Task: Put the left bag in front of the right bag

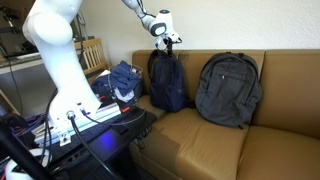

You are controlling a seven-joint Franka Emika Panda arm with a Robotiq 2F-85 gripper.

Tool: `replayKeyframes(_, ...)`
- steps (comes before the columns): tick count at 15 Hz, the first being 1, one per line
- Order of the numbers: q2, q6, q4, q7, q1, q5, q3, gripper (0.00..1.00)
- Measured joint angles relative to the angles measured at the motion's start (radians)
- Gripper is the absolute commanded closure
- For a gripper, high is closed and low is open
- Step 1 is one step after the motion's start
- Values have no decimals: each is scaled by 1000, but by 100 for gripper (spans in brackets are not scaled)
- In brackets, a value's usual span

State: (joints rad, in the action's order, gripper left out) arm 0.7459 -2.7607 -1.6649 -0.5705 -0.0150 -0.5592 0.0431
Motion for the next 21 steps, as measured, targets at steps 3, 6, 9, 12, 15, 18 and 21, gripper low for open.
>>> replayKeyframes(3, 5, 0, -1, -15, 1, 0, -11, 82)
replayKeyframes(6, 8, 0, -5, -22, 1, 1, -19, 98)
replayKeyframes(9, 8, 18, -10, -40, -3, 23, -31, 99)
replayKeyframes(12, -6, 55, -17, -74, -10, 68, -53, 98)
replayKeyframes(15, -59, 154, -44, -93, -9, 115, -84, 98)
replayKeyframes(18, -162, 243, -130, -41, 25, 121, -90, 98)
replayKeyframes(21, -264, 262, -231, 118, 88, 66, -69, 98)
